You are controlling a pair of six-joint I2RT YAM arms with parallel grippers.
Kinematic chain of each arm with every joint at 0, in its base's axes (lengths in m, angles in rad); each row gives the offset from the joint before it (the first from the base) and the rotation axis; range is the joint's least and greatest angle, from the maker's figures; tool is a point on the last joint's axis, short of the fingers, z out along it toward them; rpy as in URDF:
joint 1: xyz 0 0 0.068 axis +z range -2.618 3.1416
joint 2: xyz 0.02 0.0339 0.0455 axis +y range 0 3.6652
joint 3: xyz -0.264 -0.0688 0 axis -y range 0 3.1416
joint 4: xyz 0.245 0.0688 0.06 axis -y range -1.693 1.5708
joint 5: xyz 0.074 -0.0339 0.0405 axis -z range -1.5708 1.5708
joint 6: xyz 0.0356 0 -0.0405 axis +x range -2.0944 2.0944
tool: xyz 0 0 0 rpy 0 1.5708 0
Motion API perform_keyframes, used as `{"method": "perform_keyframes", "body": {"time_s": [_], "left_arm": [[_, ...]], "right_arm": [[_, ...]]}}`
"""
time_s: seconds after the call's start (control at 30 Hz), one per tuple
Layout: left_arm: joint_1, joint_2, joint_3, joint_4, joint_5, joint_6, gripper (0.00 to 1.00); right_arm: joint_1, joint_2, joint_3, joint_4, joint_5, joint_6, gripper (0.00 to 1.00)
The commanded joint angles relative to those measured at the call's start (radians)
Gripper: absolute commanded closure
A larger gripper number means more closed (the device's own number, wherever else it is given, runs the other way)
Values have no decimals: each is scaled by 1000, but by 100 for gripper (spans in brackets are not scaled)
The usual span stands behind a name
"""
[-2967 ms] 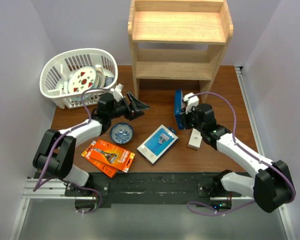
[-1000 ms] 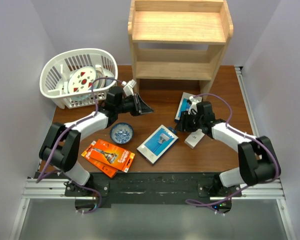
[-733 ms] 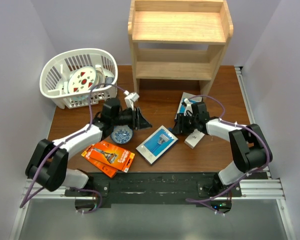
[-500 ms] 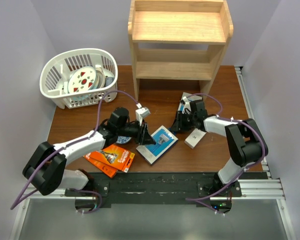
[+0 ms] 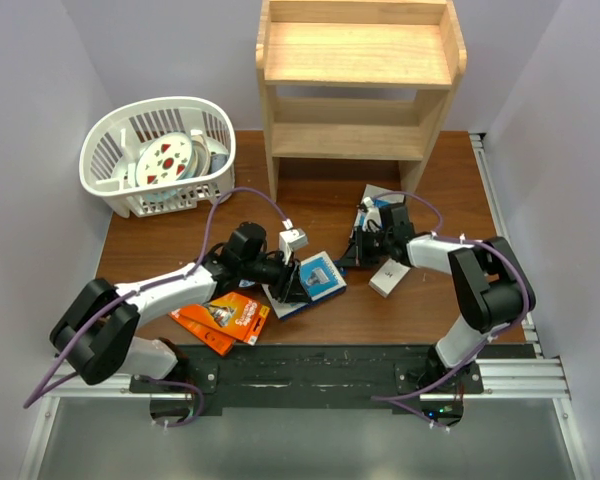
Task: Place and organize the shaving razors onto the shelf
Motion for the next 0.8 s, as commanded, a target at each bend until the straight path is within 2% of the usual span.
{"method": "perform_keyframes", "body": {"time_s": [0.0, 0.03, 0.1, 0.2, 0.23, 0.33, 0.47, 0.5, 0.57, 0.67, 0.77], "left_arm": [[-29, 36, 24, 34, 32, 59, 59], [-41, 45, 39, 8, 31, 74, 61], [-86, 71, 57, -32, 17, 118, 72], [-124, 111, 80, -122, -26, 131, 78], [-129, 109, 68, -124, -43, 134, 82], [-155, 109, 63, -135, -92, 149, 85], [-181, 151, 74, -134, -107, 145, 84], [-181, 161, 88, -134, -147, 137, 84], [-181, 206, 106, -132, -193, 139, 79], [-183, 298, 178, -156, -209, 148, 78], [-180, 341, 246, -175, -307, 120, 78]], "right_arm": [[-7, -94, -21, 1, -12, 6, 100], [-13, -106, -39, 3, -11, 12, 100], [-30, -144, -61, -2, -5, 13, 100], [-64, -208, -116, -11, 1, 21, 100], [-73, -225, -147, -16, 0, 26, 100], [-136, -298, -207, -28, 5, 48, 100], [-204, -359, -244, -37, 24, 90, 100], [-208, -364, -242, -42, 24, 105, 100], [-216, -373, -239, -40, 20, 131, 100], [-214, -378, -237, -28, 14, 180, 100], [-214, -381, -228, -31, 3, 184, 100]]}}
